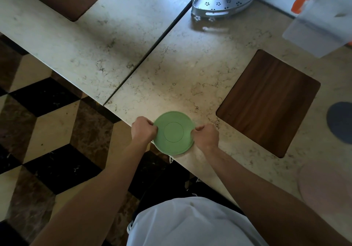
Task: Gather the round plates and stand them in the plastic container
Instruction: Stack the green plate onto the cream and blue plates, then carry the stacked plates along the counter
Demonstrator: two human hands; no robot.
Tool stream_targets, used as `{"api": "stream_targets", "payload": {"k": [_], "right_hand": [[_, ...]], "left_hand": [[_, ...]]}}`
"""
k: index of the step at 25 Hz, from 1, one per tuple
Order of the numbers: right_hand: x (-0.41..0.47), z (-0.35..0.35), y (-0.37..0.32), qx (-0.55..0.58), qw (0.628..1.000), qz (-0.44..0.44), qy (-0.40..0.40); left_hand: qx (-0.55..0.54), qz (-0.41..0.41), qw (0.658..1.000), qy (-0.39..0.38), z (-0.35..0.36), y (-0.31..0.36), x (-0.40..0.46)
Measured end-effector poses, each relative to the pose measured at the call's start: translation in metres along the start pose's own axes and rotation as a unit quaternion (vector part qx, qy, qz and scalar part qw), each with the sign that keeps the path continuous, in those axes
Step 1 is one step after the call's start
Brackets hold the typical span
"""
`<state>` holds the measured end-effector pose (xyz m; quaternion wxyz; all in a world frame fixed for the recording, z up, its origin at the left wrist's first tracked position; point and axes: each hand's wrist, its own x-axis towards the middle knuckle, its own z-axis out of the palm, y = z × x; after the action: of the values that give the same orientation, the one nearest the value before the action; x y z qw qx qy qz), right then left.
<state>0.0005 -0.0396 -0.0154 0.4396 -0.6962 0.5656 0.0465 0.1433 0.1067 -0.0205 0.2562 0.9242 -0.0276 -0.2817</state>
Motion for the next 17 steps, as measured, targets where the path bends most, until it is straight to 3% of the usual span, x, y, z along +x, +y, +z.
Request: {"api": "stream_targets", "payload": {"k": [6, 10, 17], "right_hand": [[0.01, -0.001, 0.002, 0.066, 0.997, 0.019, -0.032], [0.027, -0.019, 0.01, 0.144, 0.988, 0.048, -0.041], [0.034, -0.091, 0.058, 0.206, 0.975, 0.07, 0.052]], "left_hand": [[-0.138, -0.072, 0.986, -0.06, -0.006, 0.005, 0.015], [-0.162, -0.044, 0.978, -0.121, -0.006, 0.032, 0.022], [-0.148, 0.034, 0.953, -0.263, 0.046, 0.125, 0.009]]}}
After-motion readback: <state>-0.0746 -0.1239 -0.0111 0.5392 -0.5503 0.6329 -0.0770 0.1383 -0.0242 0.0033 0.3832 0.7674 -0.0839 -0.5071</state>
